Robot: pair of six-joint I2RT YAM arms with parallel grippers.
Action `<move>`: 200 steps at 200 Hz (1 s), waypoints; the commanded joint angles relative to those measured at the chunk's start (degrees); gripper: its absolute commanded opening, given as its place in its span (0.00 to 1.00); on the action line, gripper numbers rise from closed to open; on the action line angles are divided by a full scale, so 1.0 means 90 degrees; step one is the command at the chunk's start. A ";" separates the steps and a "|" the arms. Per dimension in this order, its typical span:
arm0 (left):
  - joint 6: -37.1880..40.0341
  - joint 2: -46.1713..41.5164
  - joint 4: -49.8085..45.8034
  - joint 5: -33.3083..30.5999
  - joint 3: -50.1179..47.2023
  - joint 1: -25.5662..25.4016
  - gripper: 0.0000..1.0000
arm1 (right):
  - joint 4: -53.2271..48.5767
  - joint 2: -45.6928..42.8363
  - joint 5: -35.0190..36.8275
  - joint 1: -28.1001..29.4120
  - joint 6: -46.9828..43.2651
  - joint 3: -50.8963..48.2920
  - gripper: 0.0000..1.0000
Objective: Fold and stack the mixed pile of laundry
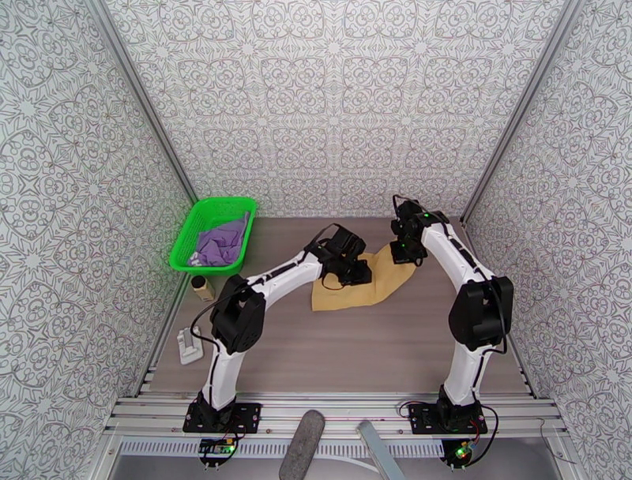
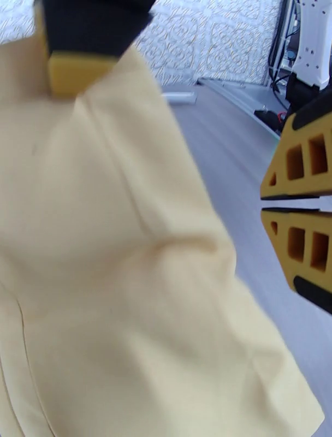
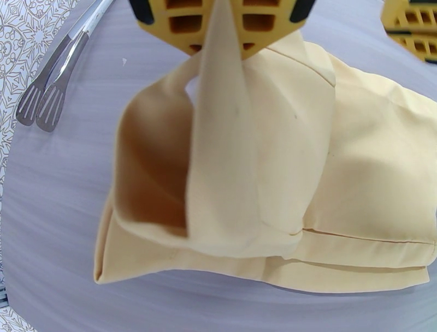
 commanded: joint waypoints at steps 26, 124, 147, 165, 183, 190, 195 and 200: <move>0.0024 0.1106 -0.0038 0.0107 0.0374 -0.0092 0.12 | -0.0132 -0.0014 -0.0227 -0.0038 -0.0095 0.0139 0.00; -0.0157 0.1426 0.0324 0.0070 0.0504 -0.0059 0.13 | 0.0223 -0.0549 -0.2001 -0.0047 0.0367 -0.0410 0.00; 0.0074 0.0741 0.0132 -0.0121 0.0290 0.0222 0.25 | 0.0239 -0.0639 -0.2029 -0.0045 0.0453 -0.0468 0.00; 0.0417 0.0062 -0.0255 -0.0310 0.0229 0.0541 0.37 | 0.0209 -0.0635 -0.1949 -0.0043 0.0455 -0.0482 0.00; 0.0717 -0.0530 -0.0613 -0.0392 0.0078 0.0927 0.43 | 0.0195 -0.0600 -0.1835 -0.0041 0.0453 -0.0504 0.00; 0.0806 -0.0722 -0.0740 -0.0412 -0.0029 0.1093 0.43 | 0.0195 -0.0588 -0.1793 -0.0044 0.0445 -0.0495 0.00; 0.0863 -0.0861 -0.0814 -0.0427 -0.0113 0.1220 0.44 | 0.0181 -0.0578 -0.1756 -0.0039 0.0438 -0.0487 0.00; 0.0932 -0.0983 -0.0861 -0.0459 -0.0230 0.1346 0.44 | 0.0175 -0.0571 -0.1728 -0.0040 0.0444 -0.0471 0.00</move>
